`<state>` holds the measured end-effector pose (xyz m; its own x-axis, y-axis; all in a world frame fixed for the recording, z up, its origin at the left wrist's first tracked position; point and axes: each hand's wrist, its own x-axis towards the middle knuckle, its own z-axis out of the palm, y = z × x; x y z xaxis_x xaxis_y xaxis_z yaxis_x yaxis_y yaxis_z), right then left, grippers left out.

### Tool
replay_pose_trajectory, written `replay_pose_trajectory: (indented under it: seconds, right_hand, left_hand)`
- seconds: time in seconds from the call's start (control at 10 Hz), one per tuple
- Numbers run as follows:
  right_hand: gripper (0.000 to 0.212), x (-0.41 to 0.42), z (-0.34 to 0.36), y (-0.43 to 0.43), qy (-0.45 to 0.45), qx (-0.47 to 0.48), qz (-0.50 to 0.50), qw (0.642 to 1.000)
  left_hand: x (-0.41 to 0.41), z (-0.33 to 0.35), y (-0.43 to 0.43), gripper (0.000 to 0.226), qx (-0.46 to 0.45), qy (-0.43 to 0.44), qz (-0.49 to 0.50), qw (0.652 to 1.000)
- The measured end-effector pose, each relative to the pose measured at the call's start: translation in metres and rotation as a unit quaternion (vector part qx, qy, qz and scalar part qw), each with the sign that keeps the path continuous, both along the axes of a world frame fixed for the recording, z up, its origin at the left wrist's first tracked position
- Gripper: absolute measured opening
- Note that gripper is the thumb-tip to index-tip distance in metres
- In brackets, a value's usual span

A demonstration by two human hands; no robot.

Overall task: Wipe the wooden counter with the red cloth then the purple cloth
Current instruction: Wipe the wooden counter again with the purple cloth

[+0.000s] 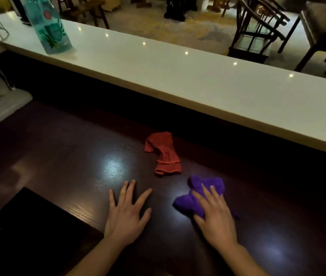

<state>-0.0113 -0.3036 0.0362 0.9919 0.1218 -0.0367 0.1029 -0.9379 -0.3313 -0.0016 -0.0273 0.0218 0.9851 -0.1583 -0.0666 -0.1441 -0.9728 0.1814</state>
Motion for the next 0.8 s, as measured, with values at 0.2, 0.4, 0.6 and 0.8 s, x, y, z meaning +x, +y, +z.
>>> replay_pose_trajectory:
  seconds: [0.2, 0.4, 0.6, 0.8]
  right_hand:
    - [0.080, -0.038, 0.007, 0.034, 0.006, -0.030, 0.169, 0.985]
    - [0.068, 0.008, 0.023, 0.074, -0.006, -0.016, 0.244, 0.970]
    - [0.070, 0.028, 0.026, 0.075, 0.049, -0.089, 0.230, 0.968]
    - [0.082, 0.031, 0.068, 0.096, 0.024, 0.002, 0.258, 0.966]
  left_hand:
    - [-0.014, 0.012, -0.007, 0.061, -0.023, 0.050, 0.063, 0.997]
    - [-0.050, 0.034, -0.004, 0.057, -0.030, 0.085, 0.155, 0.984]
    - [-0.051, 0.063, 0.008, 0.059, -0.054, 0.029, 0.195, 0.979]
    - [-0.053, 0.117, 0.056, 0.069, -0.051, -0.044, 0.237, 0.969]
